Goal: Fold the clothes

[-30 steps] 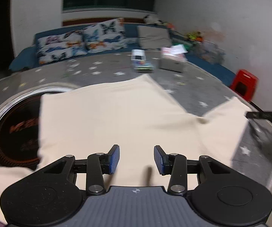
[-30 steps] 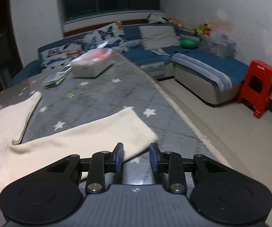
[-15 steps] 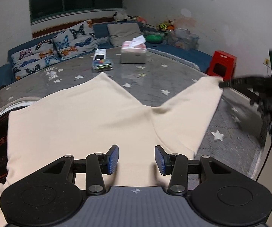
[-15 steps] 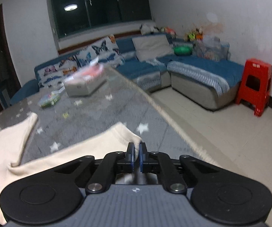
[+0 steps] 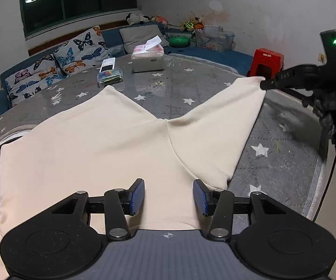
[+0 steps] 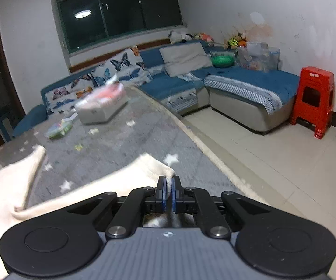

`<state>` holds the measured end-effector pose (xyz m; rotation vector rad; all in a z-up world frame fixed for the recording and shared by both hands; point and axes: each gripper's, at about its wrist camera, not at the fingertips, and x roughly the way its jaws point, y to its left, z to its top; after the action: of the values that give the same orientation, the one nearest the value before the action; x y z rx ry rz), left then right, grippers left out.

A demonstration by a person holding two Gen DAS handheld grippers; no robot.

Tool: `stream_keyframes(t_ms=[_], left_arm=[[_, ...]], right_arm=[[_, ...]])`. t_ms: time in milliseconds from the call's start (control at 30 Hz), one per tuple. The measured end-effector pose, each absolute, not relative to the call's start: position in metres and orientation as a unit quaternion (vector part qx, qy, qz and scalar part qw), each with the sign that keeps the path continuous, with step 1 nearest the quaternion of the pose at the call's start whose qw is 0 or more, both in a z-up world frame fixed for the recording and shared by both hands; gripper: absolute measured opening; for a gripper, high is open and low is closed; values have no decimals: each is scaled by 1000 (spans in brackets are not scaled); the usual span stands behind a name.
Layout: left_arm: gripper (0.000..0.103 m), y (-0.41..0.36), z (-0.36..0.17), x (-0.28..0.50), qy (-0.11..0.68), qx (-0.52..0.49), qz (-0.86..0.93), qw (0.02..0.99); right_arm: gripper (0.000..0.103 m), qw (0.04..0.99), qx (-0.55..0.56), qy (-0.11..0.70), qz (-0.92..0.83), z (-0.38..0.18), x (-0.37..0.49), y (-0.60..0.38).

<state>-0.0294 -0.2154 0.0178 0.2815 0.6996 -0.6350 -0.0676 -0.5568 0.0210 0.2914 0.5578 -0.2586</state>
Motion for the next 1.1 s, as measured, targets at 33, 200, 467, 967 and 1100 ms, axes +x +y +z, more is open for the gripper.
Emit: stream_keyframes(t_ms=[33, 200, 467, 967, 1100], left_arm=[[50, -215, 18, -29, 335, 134, -304, 881], [51, -197, 27, -31, 330, 106, -289, 892], [55, -134, 40, -35, 326, 53, -226, 917], [57, -17, 41, -53, 325, -21, -96, 940], [57, -10, 39, -57, 328, -29, -91, 940]], right_arm=[[4, 945, 139, 268, -122, 27, -68, -555], [4, 962, 109, 235, -79, 68, -71, -532], [4, 980, 37, 193, 40, 126, -72, -454], [4, 921, -54, 255, 291, 105, -50, -263], [4, 893, -66, 298, 332, 72, -51, -226]])
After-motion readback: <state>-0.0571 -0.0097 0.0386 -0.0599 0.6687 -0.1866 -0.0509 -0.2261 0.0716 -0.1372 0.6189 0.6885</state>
